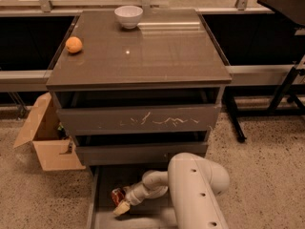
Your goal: Pick coke can from bottom drawer and place on counter
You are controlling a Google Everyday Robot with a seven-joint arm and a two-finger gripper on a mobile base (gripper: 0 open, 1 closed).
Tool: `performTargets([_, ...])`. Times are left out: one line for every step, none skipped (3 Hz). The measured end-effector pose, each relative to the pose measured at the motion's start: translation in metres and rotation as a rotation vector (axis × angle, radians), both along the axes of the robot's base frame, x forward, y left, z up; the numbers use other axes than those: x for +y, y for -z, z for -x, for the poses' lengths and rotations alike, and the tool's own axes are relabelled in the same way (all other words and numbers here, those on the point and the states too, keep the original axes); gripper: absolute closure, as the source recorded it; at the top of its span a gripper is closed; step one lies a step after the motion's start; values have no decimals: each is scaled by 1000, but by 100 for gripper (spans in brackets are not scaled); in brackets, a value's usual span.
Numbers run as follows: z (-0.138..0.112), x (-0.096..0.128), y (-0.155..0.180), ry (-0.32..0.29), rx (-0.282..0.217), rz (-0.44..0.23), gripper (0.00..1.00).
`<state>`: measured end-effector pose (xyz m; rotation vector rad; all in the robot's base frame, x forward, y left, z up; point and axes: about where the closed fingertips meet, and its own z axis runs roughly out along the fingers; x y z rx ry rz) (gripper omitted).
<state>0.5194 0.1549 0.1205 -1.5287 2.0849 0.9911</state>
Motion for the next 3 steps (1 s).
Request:
performTargets([-1,1,0,-1,-2,12,63])
performTargets([0,3,2,-5,-8,27,86])
performTargets([8,-9,-5,-68,-77,24,100])
